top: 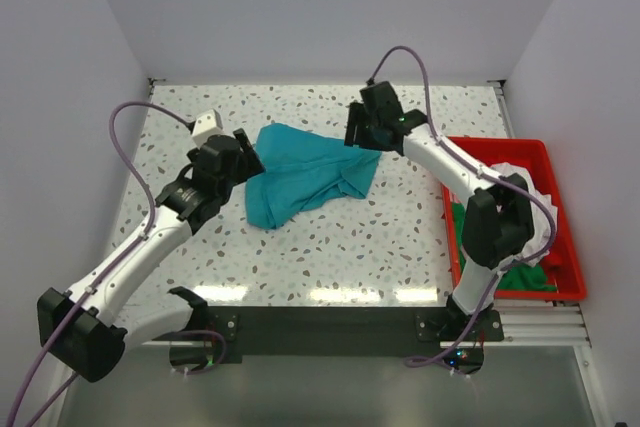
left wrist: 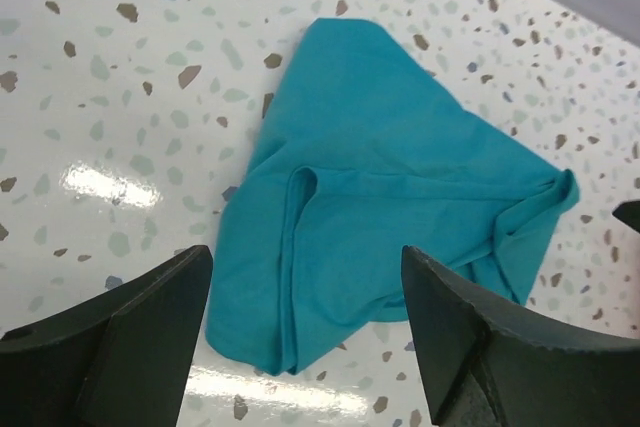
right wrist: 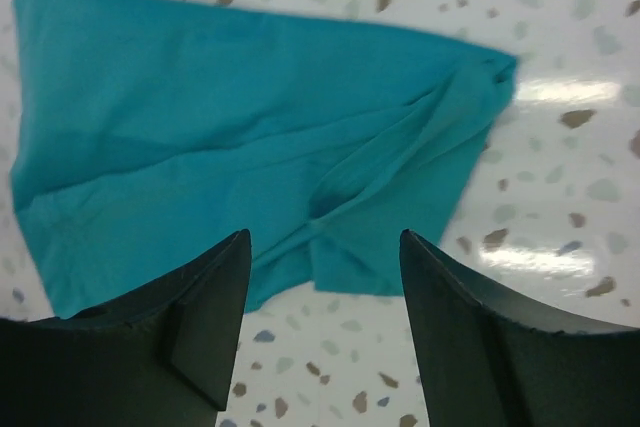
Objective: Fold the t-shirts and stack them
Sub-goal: Move the tshirt to the center of the board, then flatten the tshirt out
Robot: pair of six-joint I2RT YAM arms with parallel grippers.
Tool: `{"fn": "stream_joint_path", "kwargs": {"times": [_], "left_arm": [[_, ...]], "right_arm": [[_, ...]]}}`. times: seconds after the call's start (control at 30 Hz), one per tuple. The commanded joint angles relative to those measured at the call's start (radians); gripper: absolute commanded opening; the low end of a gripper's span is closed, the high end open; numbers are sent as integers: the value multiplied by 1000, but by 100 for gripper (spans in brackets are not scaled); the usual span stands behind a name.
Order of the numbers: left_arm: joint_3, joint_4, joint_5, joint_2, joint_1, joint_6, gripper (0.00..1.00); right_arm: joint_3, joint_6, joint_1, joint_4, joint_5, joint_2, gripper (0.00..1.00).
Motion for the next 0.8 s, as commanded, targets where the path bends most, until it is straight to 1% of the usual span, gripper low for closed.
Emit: {"fn": "stream_joint_path", "kwargs": {"times": [0.0,0.03,0.1,0.13,0.23,0.3,0.5,0.6,0.77], "left_arm": [[-41,43,50,42,34,-30,80],[-58,58,63,54,36,-27,79],[-64,94,89,107,36,-18,75],[-63,100,92,128,37,-19,75],[-32,132,96,229,37,-24,70],[-11,156,101,301,37,-18,68],[86,160,67,470,37,-1,67],[97,170,58,508,39,-3,67],[118,183,58,554,40,10,66]], "right_arm": [[-66,1,136,102,21,-124,65],[-121,11,167,139,11,-131,64],[-186,37,188,197,7,-133,63],[-195,41,204,207,2,-125,62],[-194,41,216,214,-12,-79,60],[-194,34,219,217,8,-59,60],[-209,10,219,213,77,-39,60],[-209,-1,207,210,108,-33,61],[-196,-2,161,208,105,-7,61]]}}
